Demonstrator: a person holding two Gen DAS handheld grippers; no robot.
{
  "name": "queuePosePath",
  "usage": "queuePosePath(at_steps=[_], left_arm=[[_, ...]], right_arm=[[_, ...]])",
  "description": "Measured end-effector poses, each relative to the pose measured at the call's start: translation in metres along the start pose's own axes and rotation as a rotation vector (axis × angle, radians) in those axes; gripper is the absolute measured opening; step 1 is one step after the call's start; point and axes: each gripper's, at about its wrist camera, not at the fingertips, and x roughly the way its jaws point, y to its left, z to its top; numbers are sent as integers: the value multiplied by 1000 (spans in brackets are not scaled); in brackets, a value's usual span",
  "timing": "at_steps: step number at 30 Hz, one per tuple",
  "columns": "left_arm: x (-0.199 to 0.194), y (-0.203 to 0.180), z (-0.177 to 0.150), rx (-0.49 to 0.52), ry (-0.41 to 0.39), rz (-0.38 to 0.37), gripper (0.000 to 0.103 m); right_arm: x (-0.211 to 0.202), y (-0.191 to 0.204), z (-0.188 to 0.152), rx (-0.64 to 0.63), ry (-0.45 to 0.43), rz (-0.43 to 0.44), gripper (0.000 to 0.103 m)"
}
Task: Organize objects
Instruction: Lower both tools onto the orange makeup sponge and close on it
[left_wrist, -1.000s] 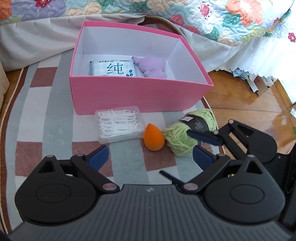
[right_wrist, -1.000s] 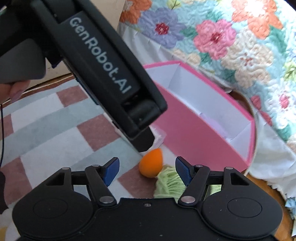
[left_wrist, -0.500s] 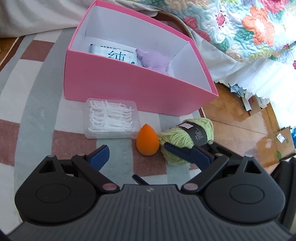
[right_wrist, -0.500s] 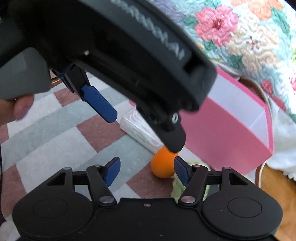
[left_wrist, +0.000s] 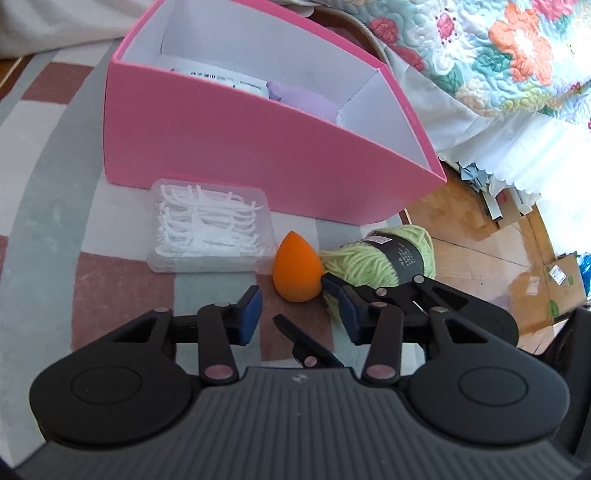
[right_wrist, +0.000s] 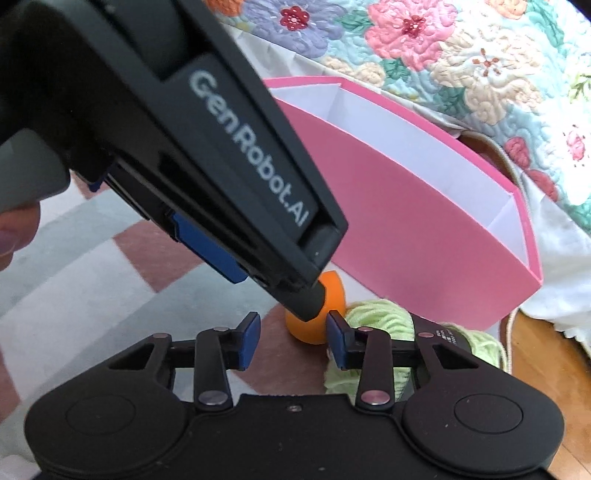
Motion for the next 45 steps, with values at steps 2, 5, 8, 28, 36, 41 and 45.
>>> queuePosePath(at_steps=[2,5,8,28,36,41,45], left_arm=[[4,4,0,-13,8,-19,37],[9,7,0,-23,5,-32,35],[14,8,0,-29,2,-52,32],[23,14,3,-69,4,-105,36],[-5,23,-7,-149,9,-87,36],[-19,36,-9,-215,10,-96,36],[-22,38,-5,-228,-32,-69,36]], right_arm=[[0,3,0,-24,-2,-28,41],[3,6,-1,-46,-2,-49,41],[8,7,-1,-68,-5,-70,41],[12,4,-2,-104,3,-83,35],[0,9,-4,-142,12,-33,35],[-6,2,-1,-71,-8,49,35],[-5,-4,-4,7,-2,150,35]])
